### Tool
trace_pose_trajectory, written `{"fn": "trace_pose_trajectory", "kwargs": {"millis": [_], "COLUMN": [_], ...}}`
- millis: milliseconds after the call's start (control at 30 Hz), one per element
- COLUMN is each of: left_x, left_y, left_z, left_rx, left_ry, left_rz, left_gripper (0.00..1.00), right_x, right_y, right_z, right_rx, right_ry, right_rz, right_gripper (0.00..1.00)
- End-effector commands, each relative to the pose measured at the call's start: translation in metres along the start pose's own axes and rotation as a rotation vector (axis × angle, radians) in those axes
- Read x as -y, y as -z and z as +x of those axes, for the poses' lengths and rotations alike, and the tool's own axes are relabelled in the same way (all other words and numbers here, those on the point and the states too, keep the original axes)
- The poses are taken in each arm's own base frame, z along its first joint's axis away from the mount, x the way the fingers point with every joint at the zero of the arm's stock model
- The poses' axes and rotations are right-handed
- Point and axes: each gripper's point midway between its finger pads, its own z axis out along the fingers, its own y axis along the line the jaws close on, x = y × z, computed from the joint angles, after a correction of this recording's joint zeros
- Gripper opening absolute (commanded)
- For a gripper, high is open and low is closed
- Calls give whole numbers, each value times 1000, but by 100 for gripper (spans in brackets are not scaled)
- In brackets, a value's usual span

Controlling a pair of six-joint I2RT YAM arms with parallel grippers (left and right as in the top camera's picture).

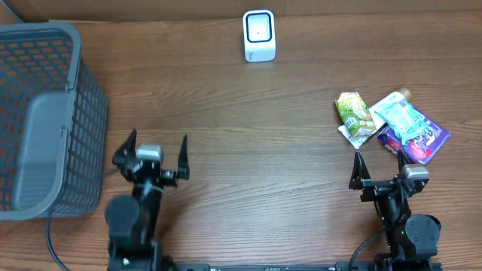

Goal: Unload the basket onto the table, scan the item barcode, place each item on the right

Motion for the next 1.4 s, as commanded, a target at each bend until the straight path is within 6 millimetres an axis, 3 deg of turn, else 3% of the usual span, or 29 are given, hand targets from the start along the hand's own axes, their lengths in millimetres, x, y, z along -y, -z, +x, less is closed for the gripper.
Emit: {"fn": "trace_pose_trajectory", "kwargs": {"millis": [0, 367, 1367], "left_x": [-11, -6, -5], "left_y": [14, 29, 29], "left_z": [20, 71, 72], "left_rx": [39, -50, -55], "left_ry": [-37, -160, -158], "left_rz": [-86, -74, -72], "left_gripper": [100, 100, 100], "right_x": [1, 1, 1], "right_y": [0, 0, 0], "right_z": [2, 2, 2], "right_rx": [5, 5, 5], "right_ry": [3, 3, 3], "right_rz": [1, 1, 1], "right_gripper": [100, 100, 100]}}
